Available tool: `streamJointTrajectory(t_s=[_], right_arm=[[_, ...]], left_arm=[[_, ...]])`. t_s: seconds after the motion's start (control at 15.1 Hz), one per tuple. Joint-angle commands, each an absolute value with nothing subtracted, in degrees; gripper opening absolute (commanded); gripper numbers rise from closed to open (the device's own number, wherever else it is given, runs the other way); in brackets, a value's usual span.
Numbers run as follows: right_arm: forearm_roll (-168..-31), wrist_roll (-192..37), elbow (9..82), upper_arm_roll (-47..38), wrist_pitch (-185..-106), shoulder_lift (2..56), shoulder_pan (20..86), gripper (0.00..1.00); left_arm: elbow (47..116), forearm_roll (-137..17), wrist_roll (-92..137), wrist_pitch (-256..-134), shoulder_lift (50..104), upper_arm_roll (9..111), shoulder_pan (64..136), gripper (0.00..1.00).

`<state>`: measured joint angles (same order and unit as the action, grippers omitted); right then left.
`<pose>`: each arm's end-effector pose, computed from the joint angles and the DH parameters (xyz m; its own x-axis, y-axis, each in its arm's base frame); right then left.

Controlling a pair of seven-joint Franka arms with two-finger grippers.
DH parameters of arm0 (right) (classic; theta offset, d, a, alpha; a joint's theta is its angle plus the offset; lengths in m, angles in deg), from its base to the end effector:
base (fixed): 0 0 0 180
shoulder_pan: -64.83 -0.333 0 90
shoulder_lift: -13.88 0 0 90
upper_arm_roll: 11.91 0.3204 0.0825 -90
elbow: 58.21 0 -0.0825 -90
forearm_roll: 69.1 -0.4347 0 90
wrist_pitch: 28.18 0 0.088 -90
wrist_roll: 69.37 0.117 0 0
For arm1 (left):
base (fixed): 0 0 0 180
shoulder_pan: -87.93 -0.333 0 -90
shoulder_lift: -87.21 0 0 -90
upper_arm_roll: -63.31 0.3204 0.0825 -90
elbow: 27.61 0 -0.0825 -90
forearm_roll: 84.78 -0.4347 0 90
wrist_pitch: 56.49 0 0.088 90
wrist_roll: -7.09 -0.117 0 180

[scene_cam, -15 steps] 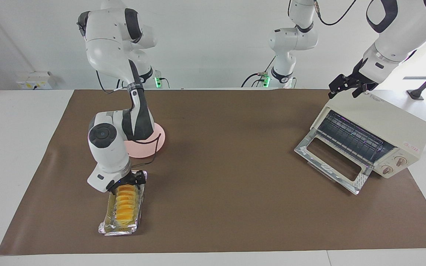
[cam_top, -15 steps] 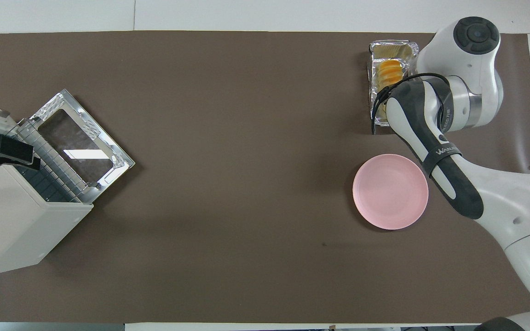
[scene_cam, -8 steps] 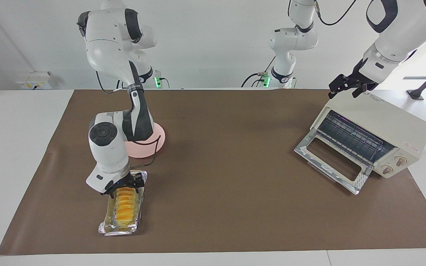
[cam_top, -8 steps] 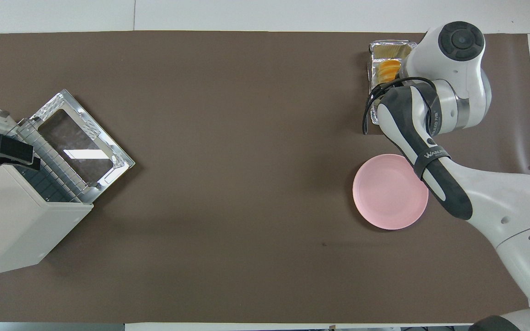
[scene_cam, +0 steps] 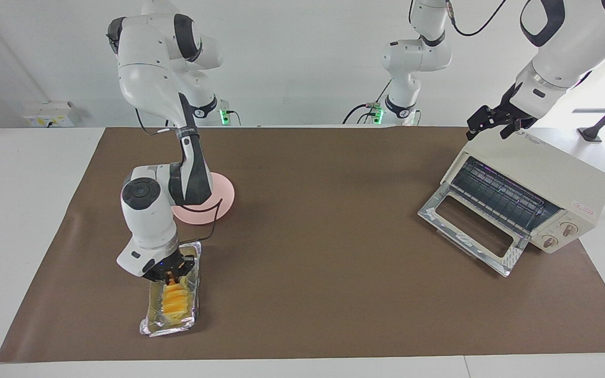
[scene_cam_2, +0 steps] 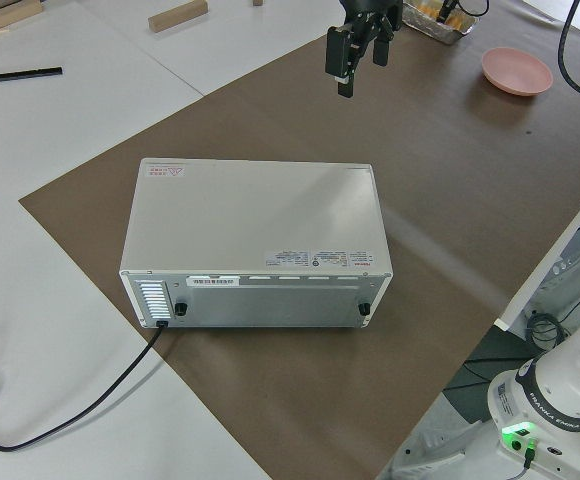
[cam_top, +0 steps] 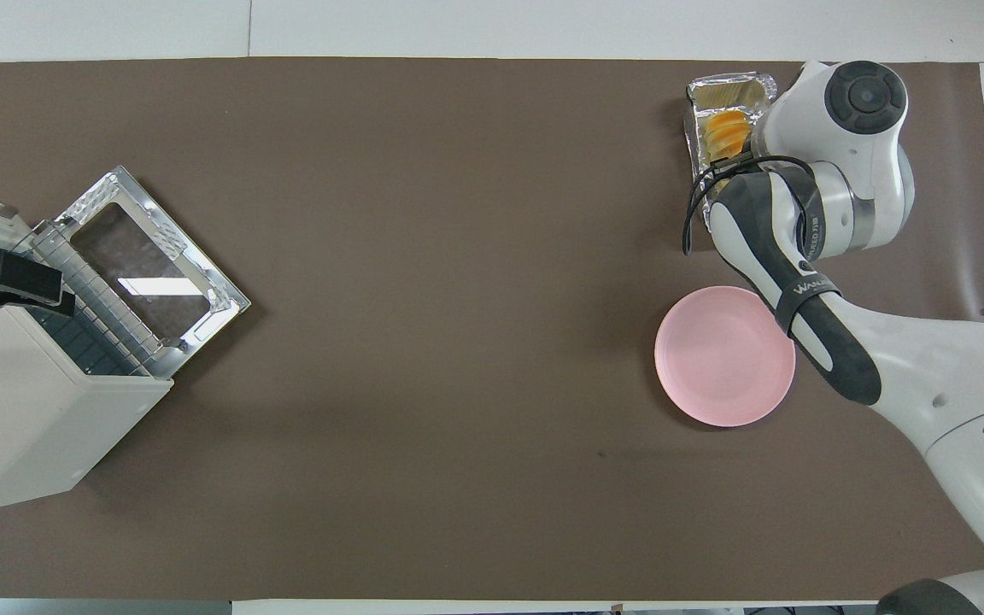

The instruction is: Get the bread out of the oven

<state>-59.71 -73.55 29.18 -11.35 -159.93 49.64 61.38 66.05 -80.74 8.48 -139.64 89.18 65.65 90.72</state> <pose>0.7665 0.0480 0.2739 0.9603 0.2455 0.1328 0.2268 -0.9637 0.1410 0.5780 -0.0131 0.5972 0.9887 0.0078 -0.1499 0.0182 -0.9975 0.0682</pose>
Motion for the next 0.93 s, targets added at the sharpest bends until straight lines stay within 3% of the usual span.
streamJointTrajectory(t_s=[0.0,0.4,0.6,0.86], right_arm=[[-59.25,-74.47,29.25,-10.42,-154.69,48.25,62.36,0.00],[-59.52,-76.93,31.87,-10.16,-139.21,36.49,61.66,0.00],[-64.41,-77.28,45.36,-10.24,-140.32,25.18,62.01,0.00],[-67.59,-76.67,65.50,-10.24,-149.19,10.84,62.63,0.00]], left_arm=[[68.10,-81.70,8.93,-140.77,90.90,65.77,91.01,1.00],[68.10,-81.70,8.93,-140.77,90.90,65.77,91.01,1.00],[68.10,-81.70,8.93,-140.77,90.90,65.77,91.01,1.00],[68.10,-81.70,8.93,-140.77,90.90,65.77,91.01,1.00]])
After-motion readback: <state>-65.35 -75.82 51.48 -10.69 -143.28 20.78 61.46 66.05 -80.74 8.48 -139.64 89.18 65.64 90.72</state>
